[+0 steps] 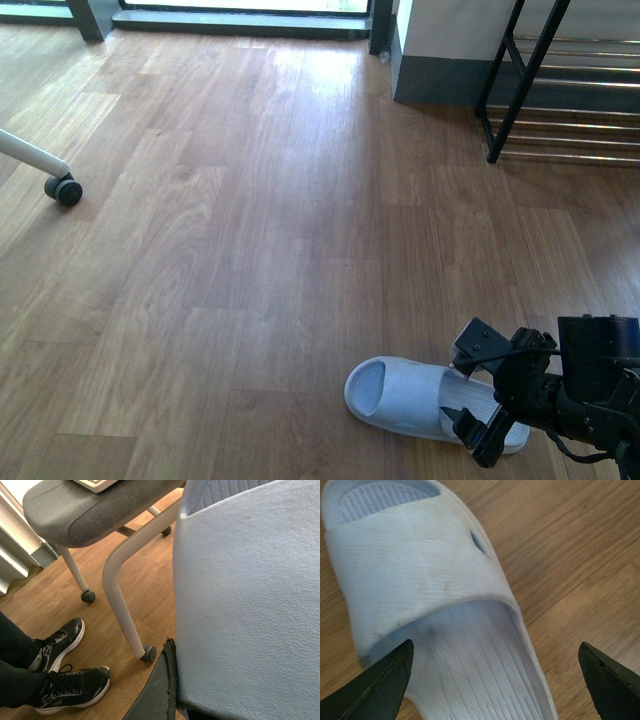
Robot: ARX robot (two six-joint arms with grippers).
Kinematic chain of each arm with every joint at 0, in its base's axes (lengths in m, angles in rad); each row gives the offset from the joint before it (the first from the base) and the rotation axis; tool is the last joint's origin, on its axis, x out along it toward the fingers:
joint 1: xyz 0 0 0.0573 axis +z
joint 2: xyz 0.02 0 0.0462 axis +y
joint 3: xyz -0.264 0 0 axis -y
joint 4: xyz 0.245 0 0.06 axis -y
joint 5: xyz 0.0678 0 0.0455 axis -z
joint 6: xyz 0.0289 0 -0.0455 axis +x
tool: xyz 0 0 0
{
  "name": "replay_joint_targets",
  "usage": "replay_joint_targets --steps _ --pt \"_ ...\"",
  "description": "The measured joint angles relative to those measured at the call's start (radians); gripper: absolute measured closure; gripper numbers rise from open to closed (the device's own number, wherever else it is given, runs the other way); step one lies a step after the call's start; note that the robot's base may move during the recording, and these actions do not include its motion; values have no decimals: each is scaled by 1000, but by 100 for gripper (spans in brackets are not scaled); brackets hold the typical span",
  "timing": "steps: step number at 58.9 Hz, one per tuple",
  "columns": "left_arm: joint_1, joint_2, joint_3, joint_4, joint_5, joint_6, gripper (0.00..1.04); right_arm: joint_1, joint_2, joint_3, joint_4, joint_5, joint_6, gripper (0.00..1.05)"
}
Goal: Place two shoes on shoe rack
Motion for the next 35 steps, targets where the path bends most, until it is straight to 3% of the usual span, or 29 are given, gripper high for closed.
replay_joint_targets --steps 26,35 --pt "0 0 0 0 0 0 103 35 101 130 7 -31 91 9" --pt "0 0 0 0 0 0 103 45 105 151 0 -44 146 34"
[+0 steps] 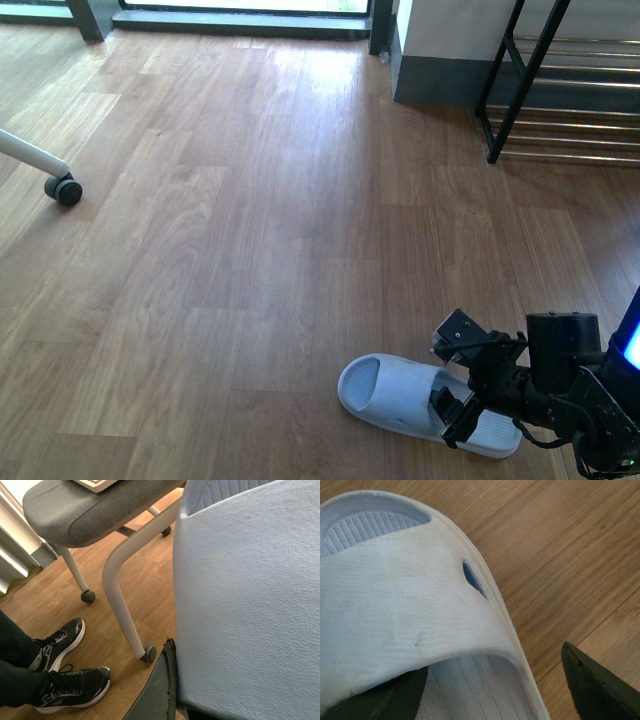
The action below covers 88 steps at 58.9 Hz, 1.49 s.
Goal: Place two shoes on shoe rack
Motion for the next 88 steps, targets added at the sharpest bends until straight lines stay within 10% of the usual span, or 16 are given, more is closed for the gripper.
replay_joint_targets --steps 32,50,70,88 --pt "0 0 0 0 0 0 103 19 13 41 8 4 126 104" --pt "0 0 0 0 0 0 103 -27 -99 -87 98 128 198 103" --pt "0 0 0 0 0 0 103 -107 -968 -629 116 220 28 103" --pt "0 0 0 0 0 0 103 -64 -1984 -978 -347 285 -82 103"
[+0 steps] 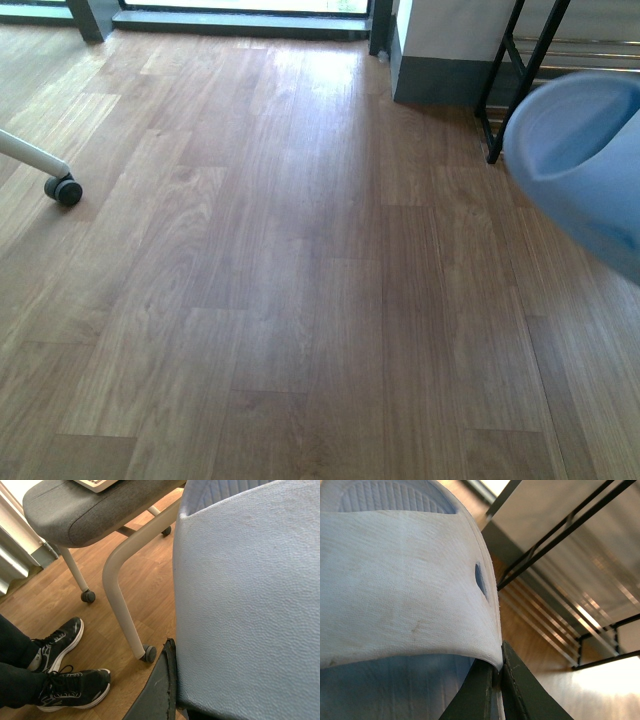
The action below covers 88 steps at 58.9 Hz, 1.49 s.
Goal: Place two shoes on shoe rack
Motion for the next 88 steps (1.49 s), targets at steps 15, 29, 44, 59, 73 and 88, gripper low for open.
replay_joint_targets --steps 15,29,44,59,73,88 --pt "0 0 0 0 0 0 103 5 -135 0 -23 4 -10 103" --pt "0 0 0 0 -2 0 103 8 -138 -1 -24 0 -13 103" --pt "0 0 0 0 1 0 103 9 -137 -1 -24 1 -13 103" --pt "2 0 0 2 -1 0 103 7 -139 -2 -24 8 -14 103" --pt "2 0 0 2 3 0 103 6 -139 -3 -24 8 -14 103" --pt "1 0 0 2 4 0 103 7 -138 -3 -24 7 -14 103"
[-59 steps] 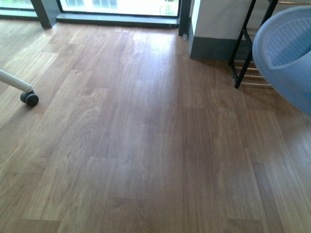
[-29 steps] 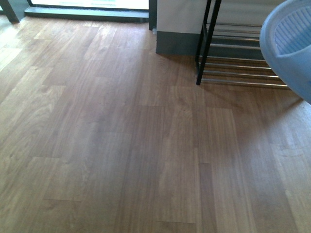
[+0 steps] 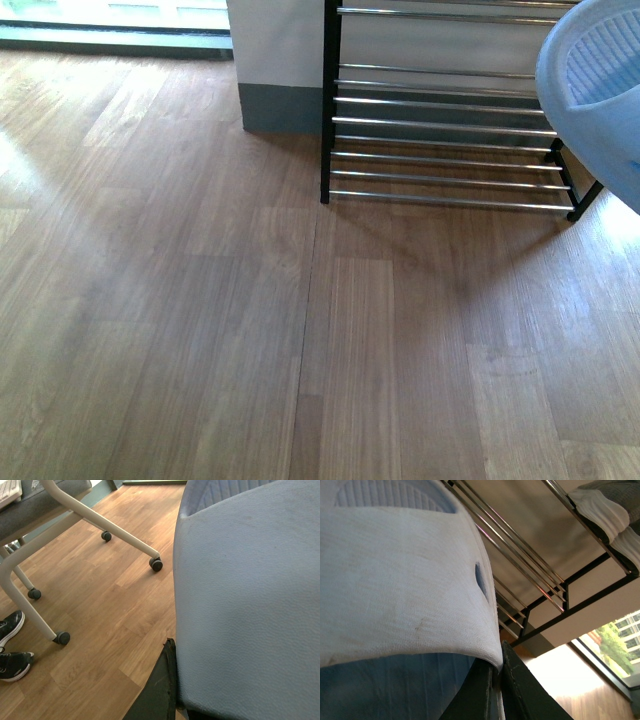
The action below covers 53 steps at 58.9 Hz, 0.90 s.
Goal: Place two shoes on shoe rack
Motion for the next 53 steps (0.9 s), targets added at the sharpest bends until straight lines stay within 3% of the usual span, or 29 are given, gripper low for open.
replay_joint_targets --steps 53 --pt "0 0 0 0 0 0 103 0 2 -1 0 0 0 103"
